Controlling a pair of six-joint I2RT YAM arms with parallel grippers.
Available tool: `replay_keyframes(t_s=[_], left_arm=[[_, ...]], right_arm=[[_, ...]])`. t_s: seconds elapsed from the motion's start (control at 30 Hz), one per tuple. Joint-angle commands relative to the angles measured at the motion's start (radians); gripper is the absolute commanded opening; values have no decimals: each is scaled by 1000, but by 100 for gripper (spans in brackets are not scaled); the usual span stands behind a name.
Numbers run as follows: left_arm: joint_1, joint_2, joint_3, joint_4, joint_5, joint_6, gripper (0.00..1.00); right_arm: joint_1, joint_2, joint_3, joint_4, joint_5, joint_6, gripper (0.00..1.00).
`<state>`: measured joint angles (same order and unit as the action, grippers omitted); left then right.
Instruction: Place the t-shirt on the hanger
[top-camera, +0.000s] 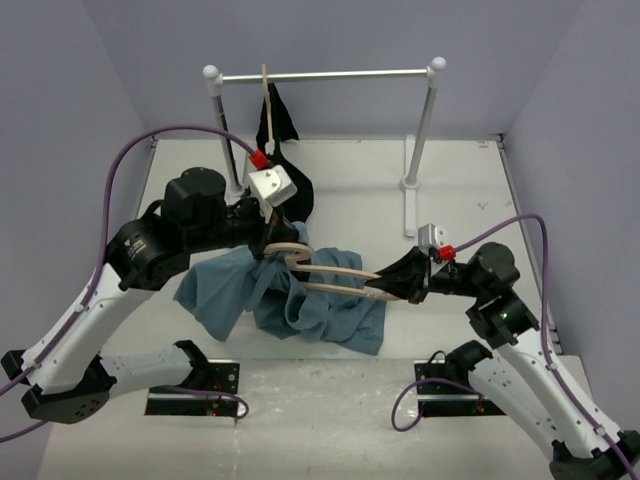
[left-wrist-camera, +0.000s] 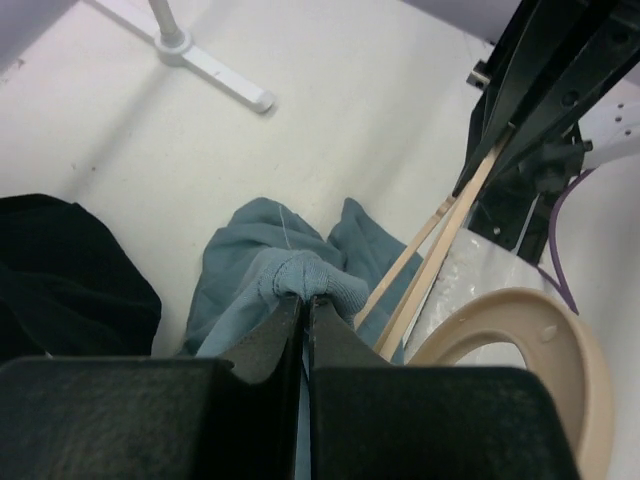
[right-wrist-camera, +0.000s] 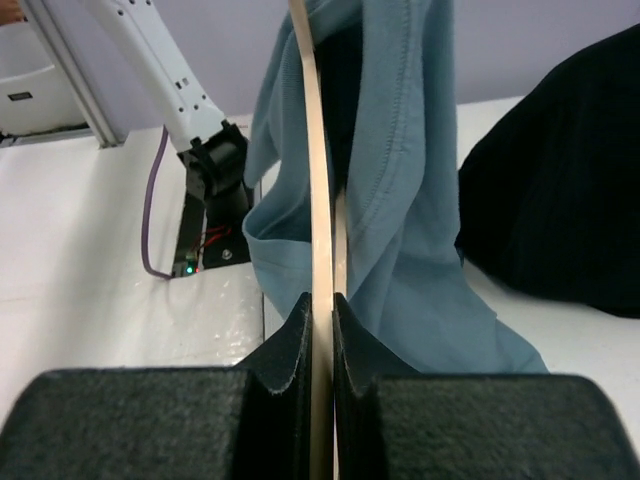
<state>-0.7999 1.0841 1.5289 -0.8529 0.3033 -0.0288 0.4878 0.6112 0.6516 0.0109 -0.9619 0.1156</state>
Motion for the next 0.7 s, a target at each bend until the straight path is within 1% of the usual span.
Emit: replay_keyframes(t_s=[0.0,0.07,0.1,0.13,0.2,0.23,0.27,0.3,0.33,0.37,0.4,0.43,0.47,0.5,0.53,0.6,0.63,0.67], left_arm=[[-2,2,87,142,-9,-87,0],[-2,20,109,139,80,-80,4],[-2,29,115,131,101,-68,8],[-2,37,125,121,107,-52,9],[-2,38,160,103,68,-36,22],[-2,39,173,93,40,-30,31],[-2,39,179,79,-14,-32,47],[-2,39,210,64,-83,-39,75],[-2,39,259,35,-173,-55,100],[-2,41,293,14,-292,-67,100],[-2,44,340,-23,-515,-76,100],[-2,49,358,-43,-661,-72,100],[-2,45,356,-46,-725,-41,100],[-2,31,334,-43,-733,1,100],[-2,17,308,-35,-667,44,100],[-2,-35,226,-1,-503,130,100],[-2,-52,202,29,-426,145,100],[-2,-108,126,68,-326,198,100]], right_arm=[[8,-62,-94,290,53,128,0],[8,-67,-120,351,62,154,0],[8,-68,-136,387,64,170,0],[8,-68,-153,428,70,186,0],[8,-71,-165,448,82,195,0],[7,-73,-170,454,86,197,0],[6,-74,-170,454,85,197,0],[3,-78,-169,454,86,195,0],[-4,-79,-166,454,85,198,0],[-13,-80,-160,454,77,201,0],[-36,-80,-146,454,59,213,0],[-64,-75,-131,451,40,229,0],[-100,-63,-114,451,7,249,0],[-130,-51,-99,453,-21,266,0],[-153,-41,-83,459,-64,285,0],[-207,-12,-55,472,-140,316,0],[-224,-8,-41,472,-163,323,0],[-243,0,-24,472,-183,335,0]])
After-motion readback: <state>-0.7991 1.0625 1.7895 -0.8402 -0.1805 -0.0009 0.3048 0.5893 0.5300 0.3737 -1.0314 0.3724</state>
